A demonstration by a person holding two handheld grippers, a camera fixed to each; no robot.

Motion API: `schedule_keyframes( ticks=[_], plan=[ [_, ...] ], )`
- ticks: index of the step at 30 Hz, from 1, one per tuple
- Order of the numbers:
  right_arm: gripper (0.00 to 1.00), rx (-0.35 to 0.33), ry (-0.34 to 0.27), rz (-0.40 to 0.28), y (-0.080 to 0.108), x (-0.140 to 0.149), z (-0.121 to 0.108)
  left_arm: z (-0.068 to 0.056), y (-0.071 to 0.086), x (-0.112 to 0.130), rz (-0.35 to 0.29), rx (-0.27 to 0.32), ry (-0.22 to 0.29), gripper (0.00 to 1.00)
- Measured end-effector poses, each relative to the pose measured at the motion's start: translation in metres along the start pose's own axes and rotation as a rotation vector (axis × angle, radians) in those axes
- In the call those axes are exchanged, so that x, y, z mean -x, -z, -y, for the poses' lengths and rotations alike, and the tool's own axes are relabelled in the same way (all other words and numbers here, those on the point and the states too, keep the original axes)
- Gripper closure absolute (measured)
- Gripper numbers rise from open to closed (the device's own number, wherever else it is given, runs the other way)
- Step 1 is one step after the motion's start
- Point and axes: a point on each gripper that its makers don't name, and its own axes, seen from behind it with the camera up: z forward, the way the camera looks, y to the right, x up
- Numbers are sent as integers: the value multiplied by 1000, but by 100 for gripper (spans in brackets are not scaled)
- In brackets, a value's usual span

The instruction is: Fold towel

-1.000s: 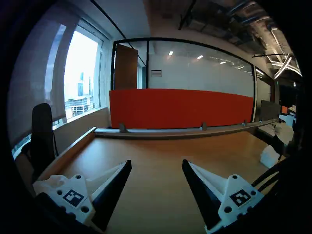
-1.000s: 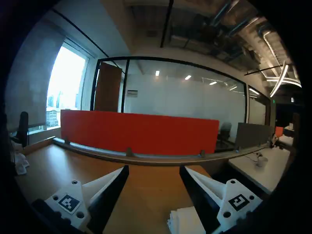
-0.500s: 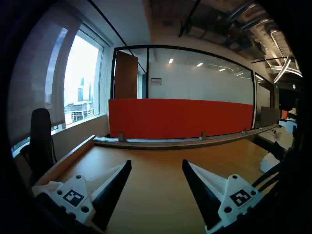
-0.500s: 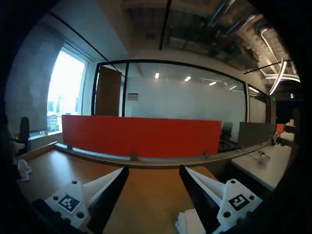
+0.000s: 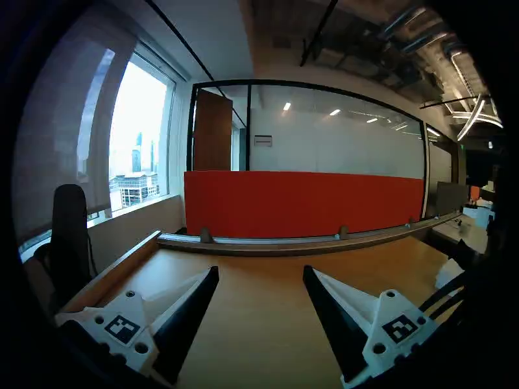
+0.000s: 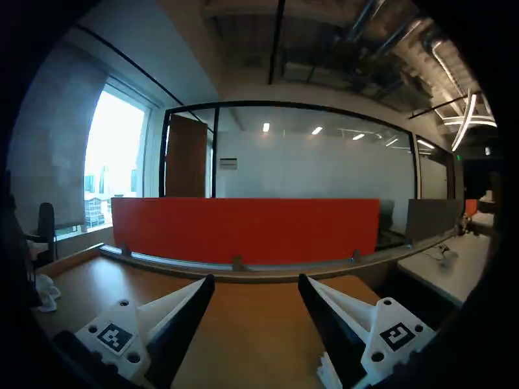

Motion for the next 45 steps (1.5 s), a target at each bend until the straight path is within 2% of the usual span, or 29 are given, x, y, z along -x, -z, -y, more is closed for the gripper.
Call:
schedule_keyframes(
  ticks=[9,18,30,36,42,45],
  plan=[
    [0,-1,-5,-1,-3,0,6,1,-4,-1,-1,4,5,3],
    [0,10,-3,10,-4,14,8,4,-3,14,9,1,23,3],
    [0,39,-12,7,0,47,11,1,-6,70,11,25,-3,3],
    [0,56,-21,34,1,73,13,3,-12,102,16,10,-12,4],
    [0,37,-33,39,2,91,21,10,-16,121,-6,-15,-38,3],
    [0,34,-24,44,3,100,19,12,-18,129,-14,-27,-34,4]
  ],
)
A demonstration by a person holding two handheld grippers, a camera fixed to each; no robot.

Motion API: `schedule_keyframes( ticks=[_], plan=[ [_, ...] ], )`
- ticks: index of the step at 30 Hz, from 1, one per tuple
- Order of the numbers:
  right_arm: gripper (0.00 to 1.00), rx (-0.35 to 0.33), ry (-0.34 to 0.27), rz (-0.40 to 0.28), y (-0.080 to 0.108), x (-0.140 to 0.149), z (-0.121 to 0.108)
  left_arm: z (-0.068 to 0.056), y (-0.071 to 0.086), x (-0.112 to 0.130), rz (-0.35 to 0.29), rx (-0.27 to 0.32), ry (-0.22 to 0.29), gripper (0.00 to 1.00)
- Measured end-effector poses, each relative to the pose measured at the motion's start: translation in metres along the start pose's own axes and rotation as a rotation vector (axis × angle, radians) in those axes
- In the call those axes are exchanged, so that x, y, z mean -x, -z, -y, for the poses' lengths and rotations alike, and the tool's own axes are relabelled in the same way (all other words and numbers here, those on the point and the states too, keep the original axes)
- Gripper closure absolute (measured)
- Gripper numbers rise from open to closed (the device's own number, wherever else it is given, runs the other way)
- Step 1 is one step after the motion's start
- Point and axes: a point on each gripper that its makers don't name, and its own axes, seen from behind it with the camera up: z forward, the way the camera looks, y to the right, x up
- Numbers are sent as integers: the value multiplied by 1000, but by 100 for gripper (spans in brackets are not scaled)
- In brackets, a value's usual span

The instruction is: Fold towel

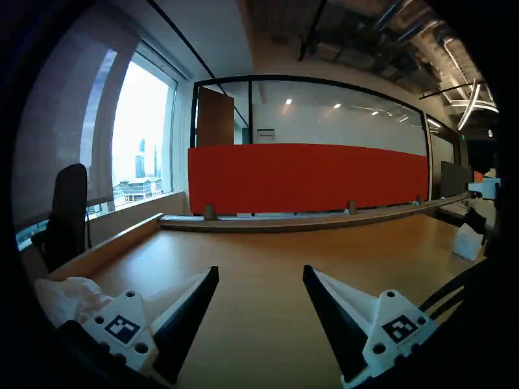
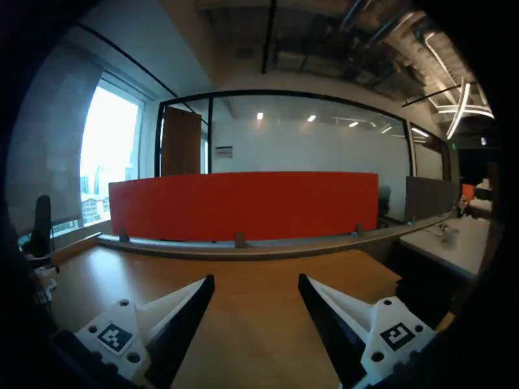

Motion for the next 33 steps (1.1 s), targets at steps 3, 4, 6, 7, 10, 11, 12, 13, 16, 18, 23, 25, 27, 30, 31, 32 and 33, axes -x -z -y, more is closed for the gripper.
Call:
schedule_keyframes(
  ticks=[3,4,6,7,10,11,12,13,16,18,23,25,27,30,31,32,33],
  plan=[
    [0,6,3,5,2,4,-2,-2,-1,7,-12,2,13,4],
    [0,8,2,4,3,4,-3,-2,-1,8,-16,2,15,4],
    [0,12,-1,3,4,3,-5,-2,-1,12,-25,2,18,4],
    [0,14,-1,2,5,3,-6,-1,-1,14,-28,0,17,4],
    [0,23,2,-2,6,3,-9,0,-3,18,-38,-3,15,4],
    [0,26,4,-3,7,3,-10,0,-4,19,-41,-3,15,4],
    [0,30,6,-4,7,3,-10,1,-5,20,-45,-4,15,3],
    [0,29,8,-4,7,3,-10,1,-6,20,-50,-4,18,3],
    [0,29,16,-6,8,4,-7,2,-9,22,-63,-4,27,4],
    [0,29,23,-8,8,3,-6,3,-10,24,-69,-6,36,4],
    [0,27,33,-18,8,0,-2,5,-12,28,-76,-10,44,4],
    [0,28,36,-20,8,-1,-2,5,-12,30,-77,-14,46,4],
    [0,28,37,-22,8,-1,-2,5,-11,32,-76,-18,48,4],
    [0,27,37,-27,8,-2,-2,5,-11,31,-88,-22,34,4],
    [0,27,36,-27,8,-1,-3,4,-11,32,-88,-23,30,4],
    [0,28,35,-27,8,-1,-4,4,-11,32,-89,-23,26,4],
    [0,29,34,-27,8,0,-4,4,-11,32,-89,-24,22,4]
  ],
)
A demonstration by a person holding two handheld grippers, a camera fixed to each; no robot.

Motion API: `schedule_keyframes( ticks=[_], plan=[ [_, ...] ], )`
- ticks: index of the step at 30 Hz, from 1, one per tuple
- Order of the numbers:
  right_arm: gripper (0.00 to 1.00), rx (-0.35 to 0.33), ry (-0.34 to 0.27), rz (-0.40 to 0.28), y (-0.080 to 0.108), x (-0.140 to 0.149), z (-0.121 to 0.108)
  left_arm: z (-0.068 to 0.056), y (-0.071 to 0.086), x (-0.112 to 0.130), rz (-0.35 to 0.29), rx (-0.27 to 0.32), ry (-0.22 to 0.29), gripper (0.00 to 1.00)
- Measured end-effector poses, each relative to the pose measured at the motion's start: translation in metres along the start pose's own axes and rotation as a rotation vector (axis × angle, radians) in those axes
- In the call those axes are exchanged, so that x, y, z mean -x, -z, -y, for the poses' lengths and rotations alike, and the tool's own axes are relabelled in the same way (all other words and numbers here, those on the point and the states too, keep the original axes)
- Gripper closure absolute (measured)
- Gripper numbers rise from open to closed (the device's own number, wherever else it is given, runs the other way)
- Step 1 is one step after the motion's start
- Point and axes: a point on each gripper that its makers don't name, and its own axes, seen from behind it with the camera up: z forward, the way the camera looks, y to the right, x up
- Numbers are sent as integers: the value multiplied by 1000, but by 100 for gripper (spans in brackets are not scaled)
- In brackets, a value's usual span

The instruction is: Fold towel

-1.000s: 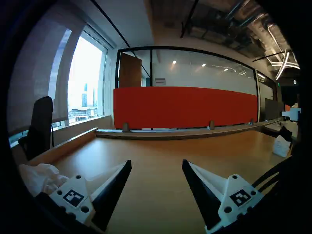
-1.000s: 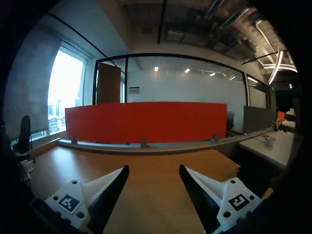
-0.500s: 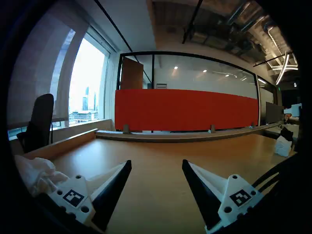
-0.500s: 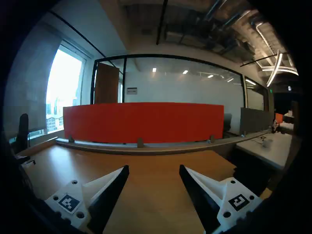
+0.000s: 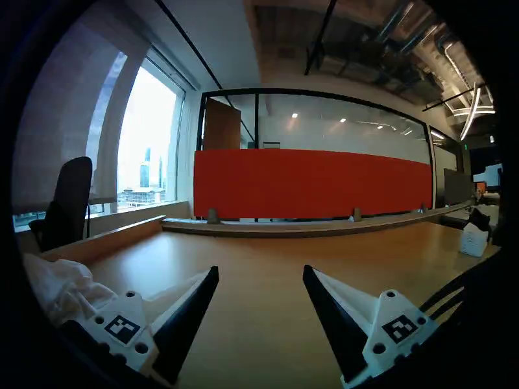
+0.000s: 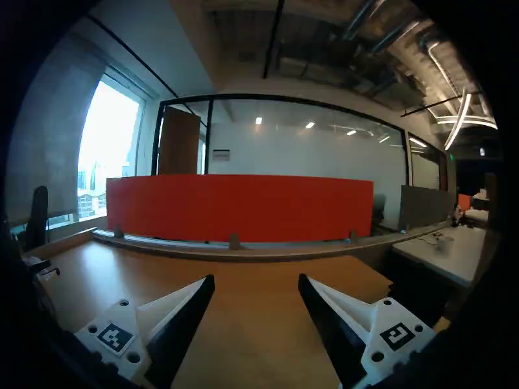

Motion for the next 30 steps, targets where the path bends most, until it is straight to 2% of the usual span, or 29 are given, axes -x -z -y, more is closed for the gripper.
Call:
schedule_keyframes(
  ticks=[15,30],
  plan=[
    [0,-2,-14,-13,-3,1,-6,-1,1,-1,-11,3,-10,4],
    [0,-15,24,-47,-10,8,-11,-2,2,-1,-11,2,-11,4]
  ],
)
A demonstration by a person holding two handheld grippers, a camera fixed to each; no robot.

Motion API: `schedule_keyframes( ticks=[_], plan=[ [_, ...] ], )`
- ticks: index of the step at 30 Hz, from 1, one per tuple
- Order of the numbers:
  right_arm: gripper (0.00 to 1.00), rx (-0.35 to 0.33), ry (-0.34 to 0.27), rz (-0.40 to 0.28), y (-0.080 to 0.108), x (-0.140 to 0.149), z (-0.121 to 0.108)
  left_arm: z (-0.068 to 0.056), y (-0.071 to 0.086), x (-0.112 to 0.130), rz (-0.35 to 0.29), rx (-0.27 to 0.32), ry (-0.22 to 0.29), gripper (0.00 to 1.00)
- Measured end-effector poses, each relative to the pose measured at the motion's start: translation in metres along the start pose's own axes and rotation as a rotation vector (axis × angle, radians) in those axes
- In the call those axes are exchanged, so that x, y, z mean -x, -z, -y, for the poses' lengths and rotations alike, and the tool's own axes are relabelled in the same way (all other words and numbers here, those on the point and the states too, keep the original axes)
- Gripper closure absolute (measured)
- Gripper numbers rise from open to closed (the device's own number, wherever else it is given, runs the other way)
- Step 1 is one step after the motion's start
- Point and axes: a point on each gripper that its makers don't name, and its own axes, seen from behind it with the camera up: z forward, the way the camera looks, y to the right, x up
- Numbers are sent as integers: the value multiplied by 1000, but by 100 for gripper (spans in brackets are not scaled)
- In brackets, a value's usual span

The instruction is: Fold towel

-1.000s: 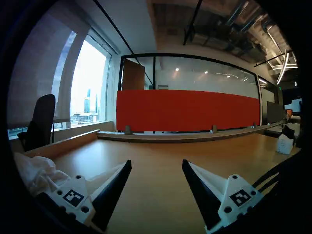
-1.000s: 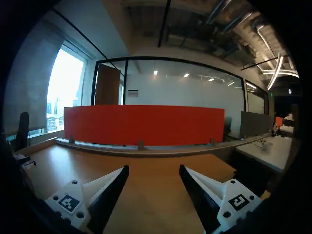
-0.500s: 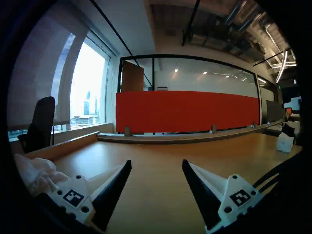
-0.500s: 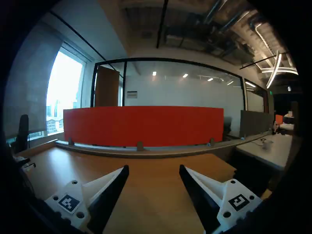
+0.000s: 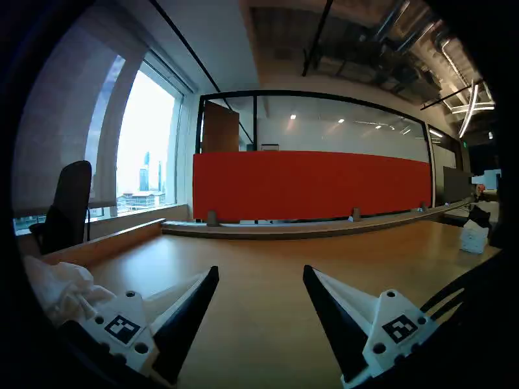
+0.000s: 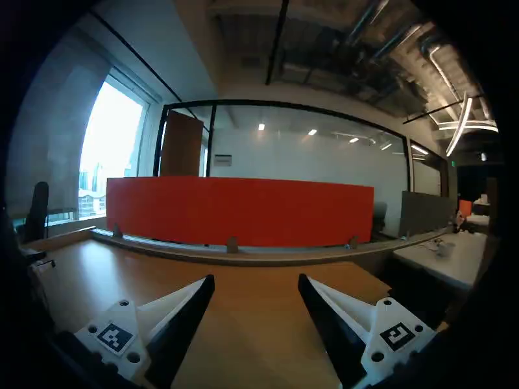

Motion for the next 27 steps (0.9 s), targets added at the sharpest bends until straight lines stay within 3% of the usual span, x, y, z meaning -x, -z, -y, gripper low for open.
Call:
schedule_keyframes(
  ticks=[9,27],
  plan=[
    [0,-33,-20,-5,-5,23,-1,0,0,0,-1,0,1,4],
    [0,-31,-36,22,-5,85,-13,0,0,1,-1,0,0,4]
  ],
)
